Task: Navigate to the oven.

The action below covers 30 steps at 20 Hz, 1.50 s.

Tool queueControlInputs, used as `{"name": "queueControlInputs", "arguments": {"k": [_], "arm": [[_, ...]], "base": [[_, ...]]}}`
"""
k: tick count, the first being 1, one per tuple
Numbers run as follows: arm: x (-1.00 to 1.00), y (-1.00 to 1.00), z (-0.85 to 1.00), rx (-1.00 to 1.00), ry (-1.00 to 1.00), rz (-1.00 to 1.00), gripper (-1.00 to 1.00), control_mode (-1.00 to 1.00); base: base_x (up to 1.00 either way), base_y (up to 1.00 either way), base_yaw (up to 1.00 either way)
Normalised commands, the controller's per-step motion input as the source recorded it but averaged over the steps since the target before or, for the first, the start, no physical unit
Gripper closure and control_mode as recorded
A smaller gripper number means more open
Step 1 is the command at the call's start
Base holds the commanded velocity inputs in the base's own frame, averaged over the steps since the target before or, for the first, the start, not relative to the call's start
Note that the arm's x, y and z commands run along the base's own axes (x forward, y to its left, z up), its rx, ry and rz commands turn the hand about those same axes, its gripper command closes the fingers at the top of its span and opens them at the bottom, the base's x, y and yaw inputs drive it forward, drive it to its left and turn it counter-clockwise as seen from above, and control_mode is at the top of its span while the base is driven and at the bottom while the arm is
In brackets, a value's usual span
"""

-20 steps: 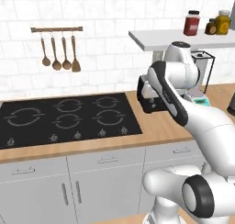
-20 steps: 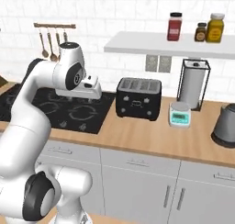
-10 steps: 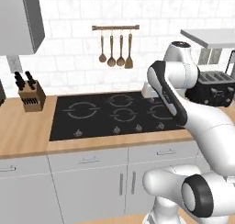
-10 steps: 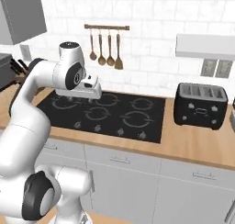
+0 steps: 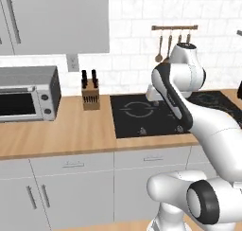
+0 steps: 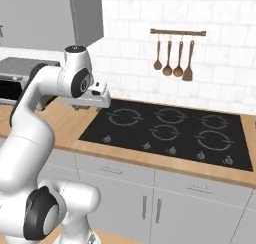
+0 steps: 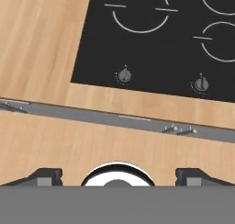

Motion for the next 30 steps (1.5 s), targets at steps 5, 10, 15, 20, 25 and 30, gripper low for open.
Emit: {"name": "queueControlInputs", "arguments": {"k": [5,10,15,20,25,30], "arm": [[0.0,0.0,0.0,0.0,0.0,0.0,-1.0,1.0],[0.0,0.0,0.0,0.0,0.0,0.0,-1.0,1.0],[0.0,0.0,0.0,0.0,0.0,0.0,-1.0,1.0],[0.0,0.0,0.0,0.0,0.0,0.0,-1.0,1.0],[0.0,0.0,0.0,0.0,0.0,0.0,-1.0,1.0],[0.0,0.0,0.0,0.0,0.0,0.0,-1.0,1.0]], "base": [[-0.16,1.0,0.0],[-0.22,1.0,-0.05],[-0.27,1.0,-0.06],[-0.21,1.0,-0.07],[-0.15,1.0,-0.1],[-0.38,1.0,-0.08]]}}
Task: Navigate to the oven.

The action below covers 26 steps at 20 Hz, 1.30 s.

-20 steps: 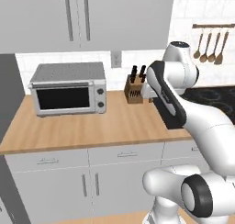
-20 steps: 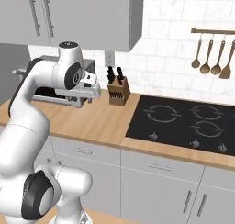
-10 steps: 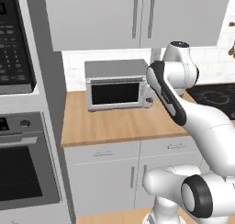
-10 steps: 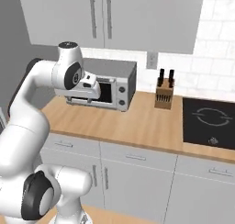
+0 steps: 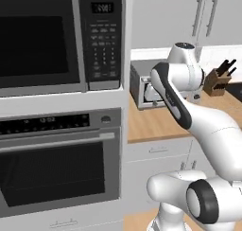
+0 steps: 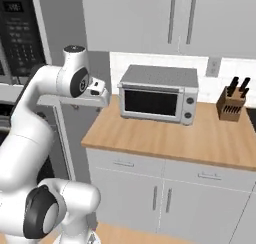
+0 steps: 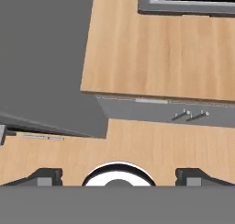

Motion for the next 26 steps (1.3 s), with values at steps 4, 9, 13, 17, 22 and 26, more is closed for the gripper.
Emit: {"name": "queueControlInputs", "arguments": {"k": [4,9,13,17,22,26], "arm": [[0.0,0.0,0.0,0.0,0.0,0.0,-1.0,1.0],[0.0,0.0,0.0,0.0,0.0,0.0,-1.0,1.0],[0.0,0.0,0.0,0.0,0.0,0.0,-1.0,1.0],[0.0,0.0,0.0,0.0,0.0,0.0,-1.0,1.0],[0.0,0.0,0.0,0.0,0.0,0.0,-1.0,1.0],[0.0,0.0,0.0,0.0,0.0,0.0,-1.0,1.0]], "base": [[-0.89,1.0,-0.06],[-0.43,1.0,-0.01],[0.0,1.0,0.0],[0.0,0.33,0.0],[0.06,0.0,0.0],[0.38,0.04,-0.01]]}}
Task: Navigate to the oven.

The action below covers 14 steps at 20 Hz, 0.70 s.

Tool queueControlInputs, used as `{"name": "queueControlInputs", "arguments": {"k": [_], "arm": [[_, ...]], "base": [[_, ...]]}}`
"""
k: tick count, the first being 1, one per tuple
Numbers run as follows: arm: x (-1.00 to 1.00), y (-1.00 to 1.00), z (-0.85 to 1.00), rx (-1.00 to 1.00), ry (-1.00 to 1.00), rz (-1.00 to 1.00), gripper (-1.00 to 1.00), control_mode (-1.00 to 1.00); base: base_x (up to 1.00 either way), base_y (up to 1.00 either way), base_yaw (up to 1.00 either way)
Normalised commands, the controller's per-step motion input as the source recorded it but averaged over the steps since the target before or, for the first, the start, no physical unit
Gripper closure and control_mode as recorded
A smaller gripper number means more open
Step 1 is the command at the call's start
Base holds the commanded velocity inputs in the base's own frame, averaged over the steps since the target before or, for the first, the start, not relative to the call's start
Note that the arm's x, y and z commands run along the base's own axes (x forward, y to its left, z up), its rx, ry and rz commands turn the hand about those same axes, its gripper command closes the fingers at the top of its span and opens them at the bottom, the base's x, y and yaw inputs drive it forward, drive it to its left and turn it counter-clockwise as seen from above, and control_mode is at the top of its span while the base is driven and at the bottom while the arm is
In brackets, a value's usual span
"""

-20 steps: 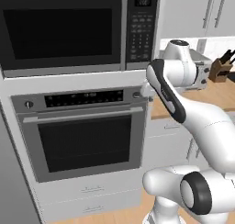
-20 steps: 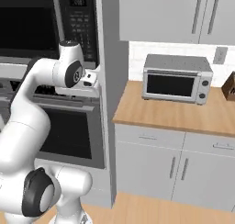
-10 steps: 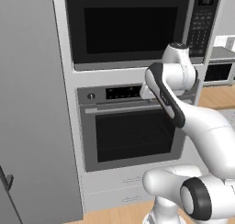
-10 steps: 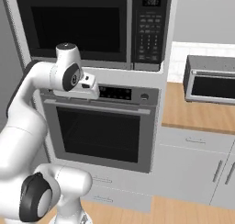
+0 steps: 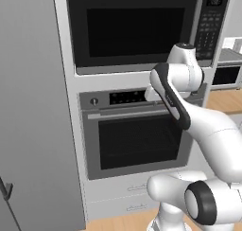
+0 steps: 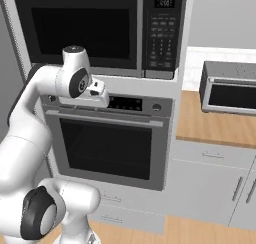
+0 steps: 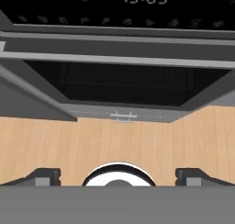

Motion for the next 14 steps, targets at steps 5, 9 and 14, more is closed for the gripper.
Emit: {"name": "queueControlInputs", "arguments": {"k": [5,9,14], "arm": [[0.0,0.0,0.0,0.0,0.0,0.0,-1.0,1.0],[0.0,0.0,0.0,0.0,0.0,0.0,-1.0,1.0],[0.0,0.0,0.0,0.0,0.0,0.0,-1.0,1.0]], "base": [[0.21,0.16,-0.02],[0.33,0.24,-0.04],[0.47,0.33,-0.06]]}}
